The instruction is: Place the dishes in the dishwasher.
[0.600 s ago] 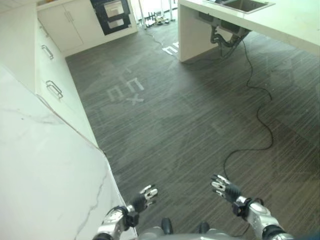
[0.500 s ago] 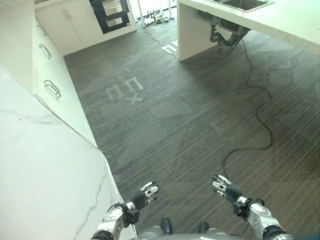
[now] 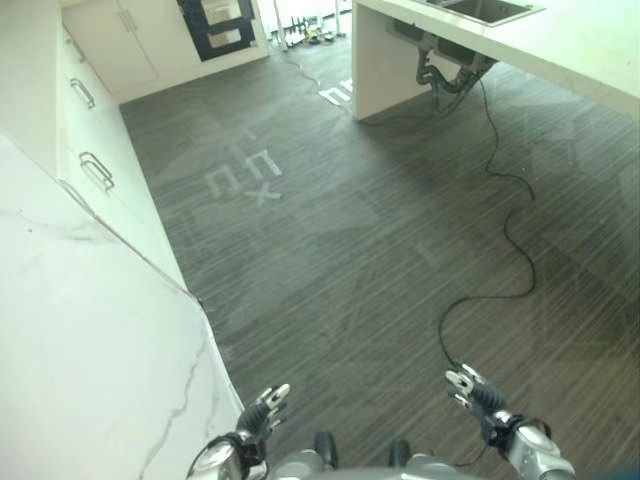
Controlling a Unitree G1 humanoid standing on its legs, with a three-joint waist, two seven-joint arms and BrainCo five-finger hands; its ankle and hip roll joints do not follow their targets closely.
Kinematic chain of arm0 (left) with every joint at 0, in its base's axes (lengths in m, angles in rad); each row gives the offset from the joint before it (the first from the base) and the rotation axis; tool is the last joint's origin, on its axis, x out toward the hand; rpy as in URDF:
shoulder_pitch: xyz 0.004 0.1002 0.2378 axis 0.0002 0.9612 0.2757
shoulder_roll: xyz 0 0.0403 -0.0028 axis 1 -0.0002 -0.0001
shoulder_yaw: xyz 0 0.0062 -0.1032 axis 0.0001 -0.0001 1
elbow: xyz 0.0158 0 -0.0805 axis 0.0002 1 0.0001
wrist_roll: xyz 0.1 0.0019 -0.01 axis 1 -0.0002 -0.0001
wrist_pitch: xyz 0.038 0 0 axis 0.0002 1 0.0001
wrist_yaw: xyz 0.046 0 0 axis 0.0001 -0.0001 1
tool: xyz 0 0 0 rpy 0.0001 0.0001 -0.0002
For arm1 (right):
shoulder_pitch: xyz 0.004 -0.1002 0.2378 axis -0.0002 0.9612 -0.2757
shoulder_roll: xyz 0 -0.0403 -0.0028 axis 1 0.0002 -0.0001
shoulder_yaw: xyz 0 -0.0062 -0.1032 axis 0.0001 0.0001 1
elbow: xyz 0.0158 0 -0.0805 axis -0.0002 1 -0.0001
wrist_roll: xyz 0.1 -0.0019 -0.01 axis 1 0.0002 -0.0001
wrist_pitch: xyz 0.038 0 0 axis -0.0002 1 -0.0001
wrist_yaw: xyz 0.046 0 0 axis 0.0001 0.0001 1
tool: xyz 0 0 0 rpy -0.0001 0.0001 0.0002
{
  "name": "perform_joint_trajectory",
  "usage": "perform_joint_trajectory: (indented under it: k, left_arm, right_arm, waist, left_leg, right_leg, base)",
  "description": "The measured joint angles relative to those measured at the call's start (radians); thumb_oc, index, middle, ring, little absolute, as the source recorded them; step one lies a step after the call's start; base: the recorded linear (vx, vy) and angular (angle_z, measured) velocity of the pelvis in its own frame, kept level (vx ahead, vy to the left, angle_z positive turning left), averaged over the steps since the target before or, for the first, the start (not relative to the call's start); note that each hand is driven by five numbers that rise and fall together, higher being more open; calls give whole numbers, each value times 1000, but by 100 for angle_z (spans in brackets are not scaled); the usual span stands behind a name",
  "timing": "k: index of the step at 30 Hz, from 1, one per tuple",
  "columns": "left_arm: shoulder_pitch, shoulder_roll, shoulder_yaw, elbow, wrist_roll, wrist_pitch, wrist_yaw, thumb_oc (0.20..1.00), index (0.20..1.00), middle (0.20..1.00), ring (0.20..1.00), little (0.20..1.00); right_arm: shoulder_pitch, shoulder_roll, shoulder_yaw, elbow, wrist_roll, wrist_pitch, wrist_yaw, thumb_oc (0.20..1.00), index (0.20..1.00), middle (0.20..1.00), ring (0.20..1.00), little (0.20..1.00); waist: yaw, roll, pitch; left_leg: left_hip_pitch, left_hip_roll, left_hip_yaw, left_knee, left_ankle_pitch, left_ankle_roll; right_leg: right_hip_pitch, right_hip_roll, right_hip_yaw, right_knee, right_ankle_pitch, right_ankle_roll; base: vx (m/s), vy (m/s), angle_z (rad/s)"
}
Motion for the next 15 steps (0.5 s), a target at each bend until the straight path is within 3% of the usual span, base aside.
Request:
perform_joint_trajectory:
  k: [4,6,8,9,10,12,13,14,15]
  left_arm:
    - [-20,-26,42,41,-83,58,34,1000,1000,1000,1000,1000]
    - [-34,-33,29,39,-61,38,33,1000,1000,1000,1000,1000]
    - [-67,-29,0,34,18,-8,45,1000,1000,1000,1000,1000]
    - [-84,-29,5,36,22,-11,46,1000,1000,1000,1000,1000]
    - [-113,-20,9,37,21,-16,46,1000,1000,1000,1000,1000]
    - [-156,4,10,32,23,-17,42,1000,1000,1000,1000,1000]
    - [-155,4,1,24,29,-18,36,1000,1000,1000,1000,1000]
    - [-130,4,0,4,45,-23,23,1000,1000,1000,1000,1000]
    - [-117,2,0,-17,52,-31,15,1000,1000,1000,1000,1000]
  right_arm:
    - [-2,1,5,-1,-1,-10,-23,1000,1000,1000,1000,1000]
    - [2,2,5,-1,-1,-10,-22,1000,1000,1000,1000,1000]
    - [-8,0,6,-18,-1,-9,-21,1000,1000,1000,1000,1000]
    - [-23,-3,7,-43,-2,-6,-20,1000,1000,1000,1000,1000]
    - [-52,-5,8,-79,-4,-7,-16,1000,1000,1000,1000,1000]
    - [-103,-12,6,-91,-9,-10,-8,1000,1000,1000,1000,1000]
    - [-109,-20,4,-75,-8,-10,-8,1000,1000,1000,1000,1000]
    - [-95,-22,5,-76,-9,-11,-7,1000,1000,1000,1000,1000]
    - [-92,-28,6,-76,-11,-11,-10,1000,1000,1000,1000,1000]
  waist:
    - [-15,17,3]
    - [-23,22,6]
    - [-22,23,14]
    - [-22,15,29]
    - [-19,1,57]
    - [-24,-28,114]
    - [-25,-30,125]
    - [-16,-34,129]
    - [-13,-36,130]
  left_leg:
    - [0,2,-2,1,3,-5]
    - [-31,6,-11,46,-3,-19]
    - [-94,15,-12,129,4,-41]
    - [-144,19,-6,202,28,-78]
    - [-227,30,-4,341,42,-99]
    - [-392,81,-14,647,130,-187]
    - [-466,123,-20,786,147,-167]
    - [-479,111,-23,790,104,-138]
    - [-482,94,-24,738,91,-138]
  right_leg:
    - [1,2,-2,0,-2,-2]
    - [-4,2,-6,6,-7,-8]
    - [-43,-4,-8,32,-26,-40]
    - [-80,-10,-9,87,-36,-56]
    - [-157,-35,-8,210,-74,-87]
    - [-212,-53,3,344,-136,-119]
    - [-189,-28,-4,339,-148,-142]
    - [-173,-19,6,334,-156,-153]
    - [-173,-16,8,331,-153,-149]
  base:
    - [-1,-159,3]
    - [-49,-162,12]
    - [-98,-178,3]
    - [-74,-248,-15]
    - [2,-189,-20]
    - [154,-96,-6]
    - [299,4,3]
    - [341,52,3]
    - [302,72,-6]
